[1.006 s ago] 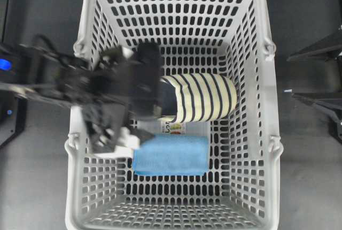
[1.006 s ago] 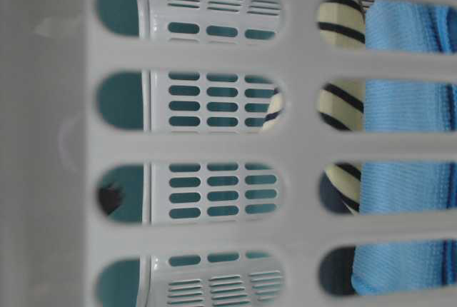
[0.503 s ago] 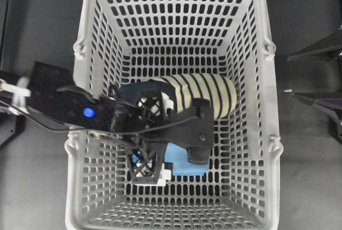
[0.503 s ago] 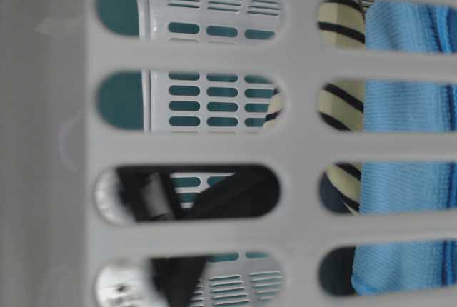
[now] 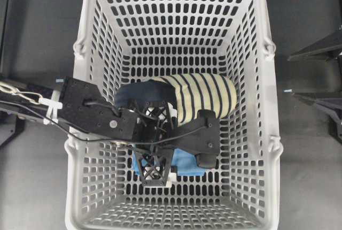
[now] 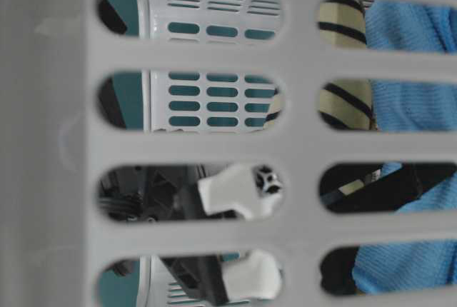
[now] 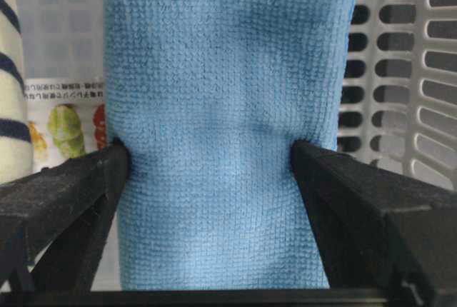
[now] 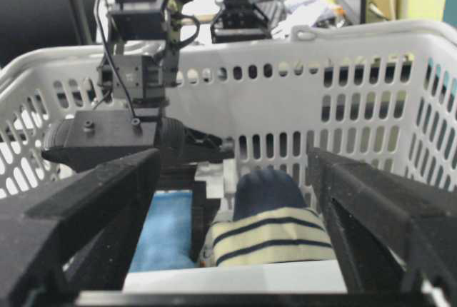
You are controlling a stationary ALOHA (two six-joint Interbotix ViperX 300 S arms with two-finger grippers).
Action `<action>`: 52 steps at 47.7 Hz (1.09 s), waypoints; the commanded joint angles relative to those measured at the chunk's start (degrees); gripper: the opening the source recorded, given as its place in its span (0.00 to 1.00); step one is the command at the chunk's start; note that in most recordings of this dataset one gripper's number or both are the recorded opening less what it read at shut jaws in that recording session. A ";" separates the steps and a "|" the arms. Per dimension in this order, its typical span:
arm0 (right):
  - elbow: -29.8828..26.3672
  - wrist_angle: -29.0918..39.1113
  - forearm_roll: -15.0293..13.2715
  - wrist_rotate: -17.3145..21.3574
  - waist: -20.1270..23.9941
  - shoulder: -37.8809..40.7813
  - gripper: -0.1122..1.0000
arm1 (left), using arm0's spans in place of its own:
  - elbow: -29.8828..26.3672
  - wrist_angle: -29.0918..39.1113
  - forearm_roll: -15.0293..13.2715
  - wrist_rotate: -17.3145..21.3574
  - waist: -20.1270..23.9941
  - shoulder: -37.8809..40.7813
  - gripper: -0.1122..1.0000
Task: Pick up the blue cloth from the shopping basket with the left arm.
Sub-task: 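Close the left gripper on the light-blue cloth's edge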
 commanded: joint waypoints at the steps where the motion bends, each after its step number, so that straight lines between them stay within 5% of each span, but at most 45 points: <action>1: -1.23 -0.62 0.09 0.00 -0.09 0.18 0.82 | 0.62 -0.26 0.18 -0.09 -0.18 -0.35 0.91; 8: -1.23 -0.62 0.18 0.00 -0.09 0.18 0.82 | 1.05 0.09 0.18 0.09 -0.26 -0.44 0.82; 21: -1.23 -0.62 0.09 0.00 -0.09 -0.44 0.81 | -0.09 2.20 0.18 0.97 -0.44 -1.85 0.24; 31: -1.14 -0.62 0.09 0.00 -0.09 -0.70 0.81 | -5.45 6.77 0.18 1.14 -0.44 -5.80 0.24; 52: -0.97 -1.58 0.09 0.00 -0.09 -0.79 0.81 | -26.46 27.25 0.18 1.41 1.05 -10.02 0.24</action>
